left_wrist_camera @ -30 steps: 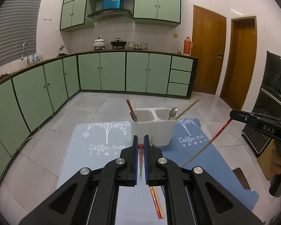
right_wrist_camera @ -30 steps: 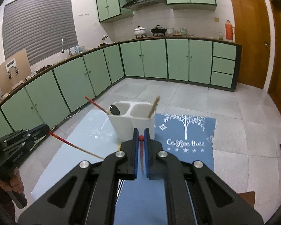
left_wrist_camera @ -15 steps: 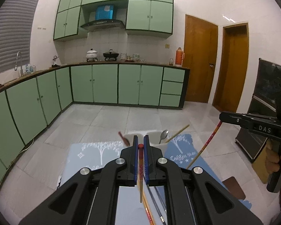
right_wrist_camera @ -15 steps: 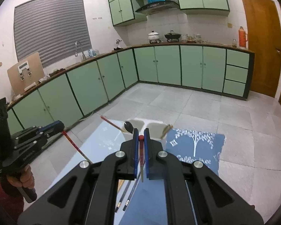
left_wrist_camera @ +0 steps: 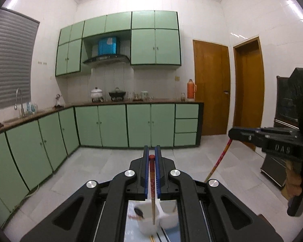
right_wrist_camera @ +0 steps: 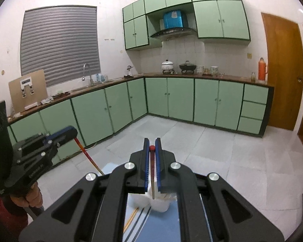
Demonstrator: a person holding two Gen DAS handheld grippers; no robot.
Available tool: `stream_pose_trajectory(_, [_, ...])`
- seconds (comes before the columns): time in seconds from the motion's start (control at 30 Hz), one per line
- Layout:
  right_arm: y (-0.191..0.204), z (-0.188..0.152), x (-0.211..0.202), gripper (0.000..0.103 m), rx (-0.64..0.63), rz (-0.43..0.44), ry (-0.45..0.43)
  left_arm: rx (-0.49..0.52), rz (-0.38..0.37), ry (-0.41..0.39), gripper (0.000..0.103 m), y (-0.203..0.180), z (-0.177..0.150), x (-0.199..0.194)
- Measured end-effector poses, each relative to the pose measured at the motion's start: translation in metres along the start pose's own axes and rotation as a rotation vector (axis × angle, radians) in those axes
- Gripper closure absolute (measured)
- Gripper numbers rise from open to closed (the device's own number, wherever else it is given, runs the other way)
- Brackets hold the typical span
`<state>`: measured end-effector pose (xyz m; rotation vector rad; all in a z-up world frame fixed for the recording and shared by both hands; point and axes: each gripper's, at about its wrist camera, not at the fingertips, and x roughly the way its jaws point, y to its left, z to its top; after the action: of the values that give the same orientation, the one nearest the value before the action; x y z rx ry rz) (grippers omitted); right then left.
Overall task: Organize utensils
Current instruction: 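Carry both chopsticks upright over the white holder and lower them in, then open both tools to release the chopsticks into the holder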
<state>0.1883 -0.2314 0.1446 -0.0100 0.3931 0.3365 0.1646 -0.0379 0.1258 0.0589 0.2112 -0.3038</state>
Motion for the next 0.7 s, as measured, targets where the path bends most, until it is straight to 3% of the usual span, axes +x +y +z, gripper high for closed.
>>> stream_pose_trajectory(0.23, [-0.018, -0.013, 0.056, 0.098, 0.022, -0.031, 0.043, -0.019, 0.031, -0.014, 0.097, 0.006, -0.011, 0.054])
stream_pose_trajectory(0.57, [-0.022, -0.062, 0.115, 0.097, 0.05, -0.022, 0.163, -0.082, 0.034, 0.138, 0.096, 0.027, -0.069, 0.119])
stream_pose_trajectory(0.6, [-0.021, -0.063, 0.117, 0.097, 0.051, -0.022, 0.168, -0.084, 0.035, 0.15, 0.095, 0.028, -0.073, 0.121])
stream_pose_trajectory(0.67, [-0.022, -0.067, 0.118, 0.094, 0.057, -0.026, 0.176, -0.084, 0.038, 0.162, 0.079, 0.031, -0.076, 0.122])
stream_pose_trajectory(0.7, [-0.022, -0.068, 0.117, 0.092, 0.062, -0.027, 0.172, -0.085, 0.041, 0.162, 0.076, 0.031, -0.078, 0.121])
